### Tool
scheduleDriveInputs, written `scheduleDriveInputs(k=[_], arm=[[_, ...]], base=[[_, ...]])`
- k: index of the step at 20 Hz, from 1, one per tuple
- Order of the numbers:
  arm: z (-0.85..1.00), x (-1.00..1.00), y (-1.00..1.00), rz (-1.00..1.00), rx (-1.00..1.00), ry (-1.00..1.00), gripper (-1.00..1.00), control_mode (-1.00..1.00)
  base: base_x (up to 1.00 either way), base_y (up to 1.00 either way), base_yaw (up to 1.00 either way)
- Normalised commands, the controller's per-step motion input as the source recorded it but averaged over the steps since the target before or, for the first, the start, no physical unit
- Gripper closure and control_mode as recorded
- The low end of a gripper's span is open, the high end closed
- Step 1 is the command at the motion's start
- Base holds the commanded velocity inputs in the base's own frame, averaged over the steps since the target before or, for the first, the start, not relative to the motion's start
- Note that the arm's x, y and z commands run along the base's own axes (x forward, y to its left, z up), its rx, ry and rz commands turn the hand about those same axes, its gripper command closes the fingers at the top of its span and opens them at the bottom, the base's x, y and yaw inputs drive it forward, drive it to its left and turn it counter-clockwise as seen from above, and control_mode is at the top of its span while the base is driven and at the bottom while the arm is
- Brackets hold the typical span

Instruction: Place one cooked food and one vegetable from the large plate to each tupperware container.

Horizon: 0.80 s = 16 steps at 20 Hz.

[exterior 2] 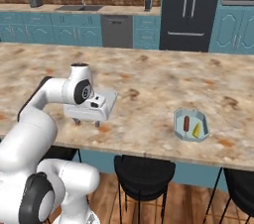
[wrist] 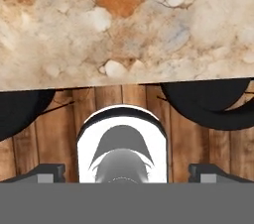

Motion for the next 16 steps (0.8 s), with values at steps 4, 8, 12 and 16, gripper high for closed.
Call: scheduleDriveInputs(k=[4, 8, 12, 16], arm=[[0.0, 0.0, 0.0, 0.0, 0.0, 0.0, -1.0, 1.0], [0.0, 0.0, 0.0, 0.0, 0.0, 0.0, -1.0, 1.0], [0.0, 0.0, 0.0, 0.0, 0.0, 0.0, -1.0, 1.0], [0.0, 0.0, 0.0, 0.0, 0.0, 0.0, -1.0, 1.0]], base=[[-0.56, -0.8, -0.03], [0.0, -1.0, -0.02], [-0.04, -1.0, -0.05], [0.0, -1.0, -0.06]])
